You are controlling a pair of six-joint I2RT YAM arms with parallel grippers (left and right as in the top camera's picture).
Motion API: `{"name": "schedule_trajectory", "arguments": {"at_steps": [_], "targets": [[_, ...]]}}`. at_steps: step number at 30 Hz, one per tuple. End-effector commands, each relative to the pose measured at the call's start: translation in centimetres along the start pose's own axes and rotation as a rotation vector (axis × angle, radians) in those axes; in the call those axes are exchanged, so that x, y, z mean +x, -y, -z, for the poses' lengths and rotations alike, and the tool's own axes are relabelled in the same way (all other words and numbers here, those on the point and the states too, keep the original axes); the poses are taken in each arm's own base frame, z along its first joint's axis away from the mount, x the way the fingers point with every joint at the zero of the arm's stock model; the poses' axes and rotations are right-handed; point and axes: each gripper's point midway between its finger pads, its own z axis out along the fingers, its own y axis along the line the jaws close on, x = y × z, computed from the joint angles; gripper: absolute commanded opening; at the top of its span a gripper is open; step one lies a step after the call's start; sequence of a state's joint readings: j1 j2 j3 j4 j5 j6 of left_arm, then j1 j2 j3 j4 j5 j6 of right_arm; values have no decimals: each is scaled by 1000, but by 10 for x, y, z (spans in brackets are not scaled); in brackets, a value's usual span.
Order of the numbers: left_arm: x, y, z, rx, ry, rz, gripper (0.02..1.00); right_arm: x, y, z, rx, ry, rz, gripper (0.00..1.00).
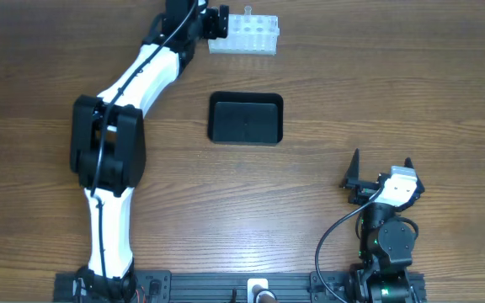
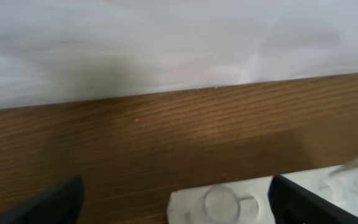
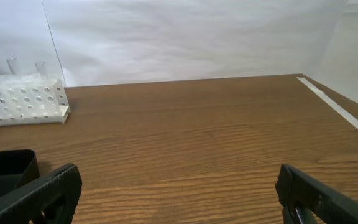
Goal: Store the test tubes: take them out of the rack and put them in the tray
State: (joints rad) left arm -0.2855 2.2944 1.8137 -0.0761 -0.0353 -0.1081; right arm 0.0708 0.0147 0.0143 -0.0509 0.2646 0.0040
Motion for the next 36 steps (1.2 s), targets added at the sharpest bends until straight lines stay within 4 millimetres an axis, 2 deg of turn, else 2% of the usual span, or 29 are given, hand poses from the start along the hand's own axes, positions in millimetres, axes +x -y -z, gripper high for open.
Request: {"name": "schedule_trajectory", "arguments": {"at_steps": [1, 6, 17, 36], "targets": [[-4, 4, -10, -15, 14, 6, 864, 2, 0, 0, -1, 3, -11, 991], [-3, 4, -11, -15, 12, 6, 689, 2, 0, 0, -1, 3, -11, 993], [-1, 13, -11, -3, 9, -8, 586, 2, 0, 0, -1, 3, -11, 993], [-1, 19, -10, 4, 9, -13, 266, 2, 0, 0, -1, 3, -11, 991]]}}
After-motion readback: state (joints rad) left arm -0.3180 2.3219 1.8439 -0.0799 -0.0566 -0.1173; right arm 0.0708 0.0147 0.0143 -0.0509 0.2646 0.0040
